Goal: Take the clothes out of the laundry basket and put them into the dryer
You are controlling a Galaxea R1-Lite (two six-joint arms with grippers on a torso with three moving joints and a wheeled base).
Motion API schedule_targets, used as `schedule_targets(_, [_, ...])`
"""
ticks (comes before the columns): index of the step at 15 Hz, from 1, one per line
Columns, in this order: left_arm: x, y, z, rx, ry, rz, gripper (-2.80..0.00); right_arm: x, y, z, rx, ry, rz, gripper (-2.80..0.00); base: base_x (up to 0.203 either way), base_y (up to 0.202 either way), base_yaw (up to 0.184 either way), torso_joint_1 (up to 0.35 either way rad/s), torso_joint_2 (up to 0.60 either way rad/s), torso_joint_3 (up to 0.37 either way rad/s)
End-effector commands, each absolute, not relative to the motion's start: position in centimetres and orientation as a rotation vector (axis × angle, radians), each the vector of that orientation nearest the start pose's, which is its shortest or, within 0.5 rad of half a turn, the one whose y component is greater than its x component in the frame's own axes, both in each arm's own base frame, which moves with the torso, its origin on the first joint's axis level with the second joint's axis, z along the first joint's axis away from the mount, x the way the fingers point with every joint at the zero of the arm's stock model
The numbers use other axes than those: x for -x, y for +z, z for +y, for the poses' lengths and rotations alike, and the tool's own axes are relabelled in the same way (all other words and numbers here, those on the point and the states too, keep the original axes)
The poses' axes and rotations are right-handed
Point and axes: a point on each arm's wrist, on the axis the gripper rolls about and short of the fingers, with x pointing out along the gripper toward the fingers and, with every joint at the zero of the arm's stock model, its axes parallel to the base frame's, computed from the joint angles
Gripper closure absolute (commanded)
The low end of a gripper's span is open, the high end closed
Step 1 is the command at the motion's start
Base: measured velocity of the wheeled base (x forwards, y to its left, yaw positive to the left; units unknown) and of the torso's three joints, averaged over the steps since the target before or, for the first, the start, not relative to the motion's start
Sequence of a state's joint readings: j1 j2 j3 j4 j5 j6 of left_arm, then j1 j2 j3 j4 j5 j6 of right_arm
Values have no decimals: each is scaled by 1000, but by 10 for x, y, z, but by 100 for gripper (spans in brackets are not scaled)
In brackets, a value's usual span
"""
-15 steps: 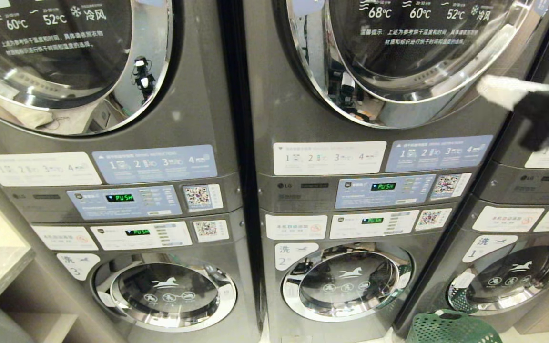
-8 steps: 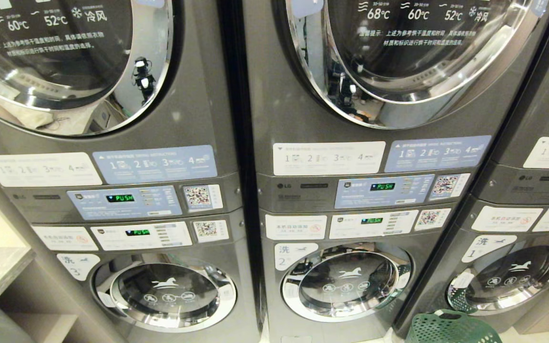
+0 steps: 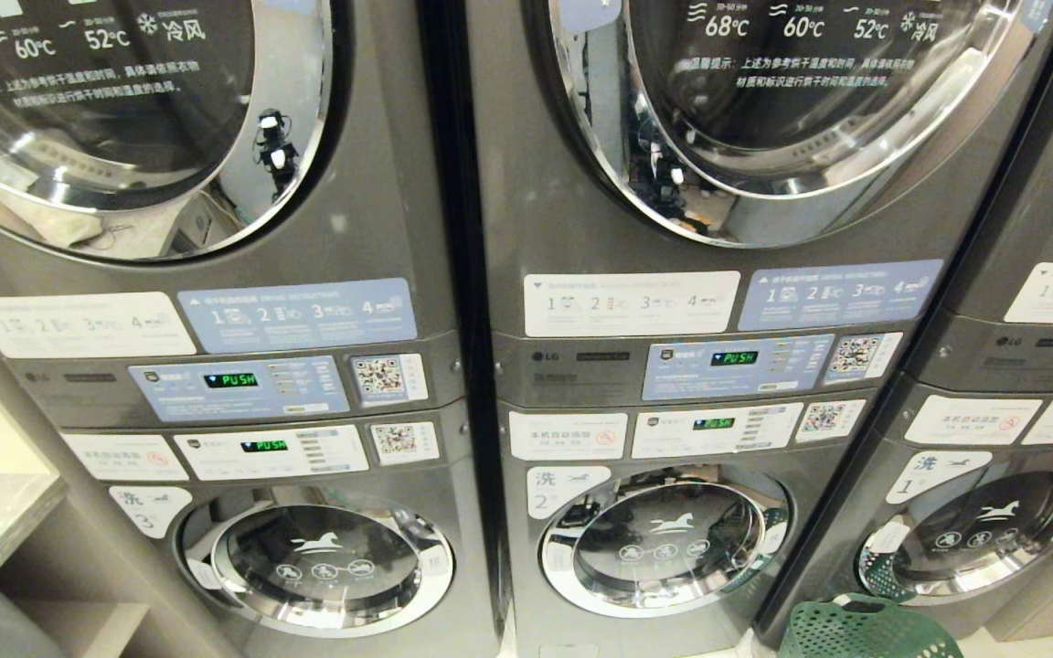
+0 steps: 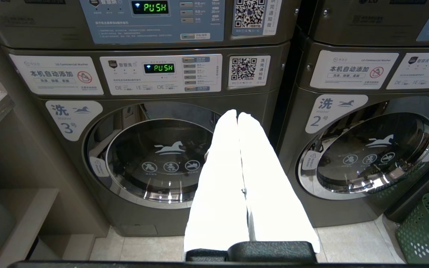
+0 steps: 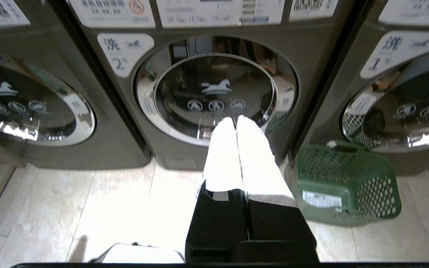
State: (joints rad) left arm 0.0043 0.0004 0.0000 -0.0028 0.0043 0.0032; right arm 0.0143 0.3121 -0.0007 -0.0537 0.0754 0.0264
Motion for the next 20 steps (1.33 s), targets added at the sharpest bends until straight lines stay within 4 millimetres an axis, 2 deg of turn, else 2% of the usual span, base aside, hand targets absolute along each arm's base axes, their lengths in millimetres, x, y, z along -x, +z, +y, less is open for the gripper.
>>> schedule_targets(1, [23,76,0,-3,9,-3,0,4,84,2,-29,89,177,0,0,0,0,0,0,0])
schedule_targets(4, [23,76,0,-3,9,-3,0,19,82,2,-18,81,-2,0,0,0,0,0,0,0])
schedule_targets(6, [23,76,0,-3,9,-3,0,23,81,1,39,61,-58,0,0,0,0,0,0,0])
schedule_targets(10, [23,76,0,-3,9,-3,0,23,75,1,103,40,1,0,0,0,0,0,0,0])
schedule_targets(20, [23,76,0,-3,9,-3,0,23,75,0,57,17,7,0,0,0,0,0,0,0])
